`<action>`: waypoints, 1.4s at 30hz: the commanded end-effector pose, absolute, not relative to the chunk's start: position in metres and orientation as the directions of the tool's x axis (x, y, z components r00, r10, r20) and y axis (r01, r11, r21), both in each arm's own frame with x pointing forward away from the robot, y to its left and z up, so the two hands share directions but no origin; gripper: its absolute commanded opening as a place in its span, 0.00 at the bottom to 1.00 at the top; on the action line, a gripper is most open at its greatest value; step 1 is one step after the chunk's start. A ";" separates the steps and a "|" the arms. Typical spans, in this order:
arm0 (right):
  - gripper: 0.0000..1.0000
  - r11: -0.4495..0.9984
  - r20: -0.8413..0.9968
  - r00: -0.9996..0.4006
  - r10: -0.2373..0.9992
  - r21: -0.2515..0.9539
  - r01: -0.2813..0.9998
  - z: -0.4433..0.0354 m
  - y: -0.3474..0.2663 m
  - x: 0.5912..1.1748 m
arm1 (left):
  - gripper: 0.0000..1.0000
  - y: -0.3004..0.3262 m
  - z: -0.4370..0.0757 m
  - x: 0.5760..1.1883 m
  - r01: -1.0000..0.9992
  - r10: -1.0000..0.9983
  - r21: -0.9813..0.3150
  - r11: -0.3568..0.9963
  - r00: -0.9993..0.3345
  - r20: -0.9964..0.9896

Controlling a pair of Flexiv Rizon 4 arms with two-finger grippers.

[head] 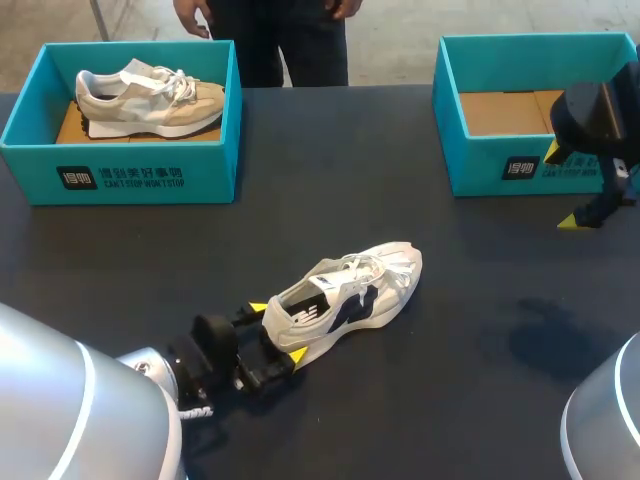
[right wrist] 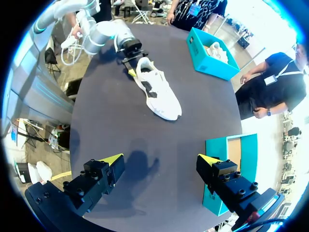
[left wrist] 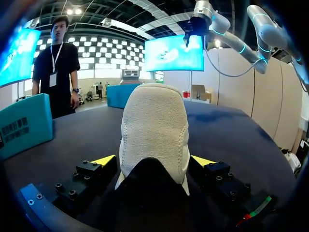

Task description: Take the shoe out of the shoebox, open the shoe tongue, remove and reinsert the insole, then place the shoe into the shoebox

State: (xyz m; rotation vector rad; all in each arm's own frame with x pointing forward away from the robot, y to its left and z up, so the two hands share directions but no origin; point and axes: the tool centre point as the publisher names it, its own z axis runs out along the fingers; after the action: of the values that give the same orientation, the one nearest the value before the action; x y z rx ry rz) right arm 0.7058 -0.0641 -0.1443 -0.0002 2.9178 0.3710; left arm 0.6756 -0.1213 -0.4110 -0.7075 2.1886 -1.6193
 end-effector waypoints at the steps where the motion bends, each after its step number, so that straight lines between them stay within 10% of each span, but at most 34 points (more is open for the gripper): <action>1: 1.00 0.969 -0.194 -0.981 0.024 0.245 -0.024 -0.145 -0.063 0.708 | 1.00 -0.125 -0.411 0.680 -0.201 -0.561 -0.949 0.243 -0.827 0.032; 5: 1.00 0.969 -0.194 -0.981 0.024 0.245 -0.024 -0.145 -0.063 0.708 | 0.94 -0.125 -0.413 0.679 -0.205 -0.551 -0.947 0.249 -0.834 0.035; 8: 1.00 0.969 -0.194 -0.981 0.024 0.245 -0.024 -0.145 -0.063 0.708 | 0.49 -0.125 -0.414 0.678 -0.208 -0.547 -0.945 0.254 -0.836 0.037; 14: 1.00 0.969 -0.194 -0.981 0.024 0.245 -0.024 -0.145 -0.063 0.708 | 0.00 -0.124 -0.413 0.678 -0.207 -0.539 -0.945 0.255 -0.841 0.038; 42: 1.00 0.969 -0.194 -0.981 0.024 0.245 -0.024 -0.145 -0.063 0.708 | 0.00 -0.071 -0.403 0.700 -0.152 -0.380 -0.943 0.296 -0.924 0.029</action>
State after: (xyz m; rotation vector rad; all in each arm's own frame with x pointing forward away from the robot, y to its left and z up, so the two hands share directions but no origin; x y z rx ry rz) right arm 0.7058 -0.0641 -0.1443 -0.0003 2.9178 0.3710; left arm 0.6976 -0.0802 -0.4056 -0.5310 2.3224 -1.6464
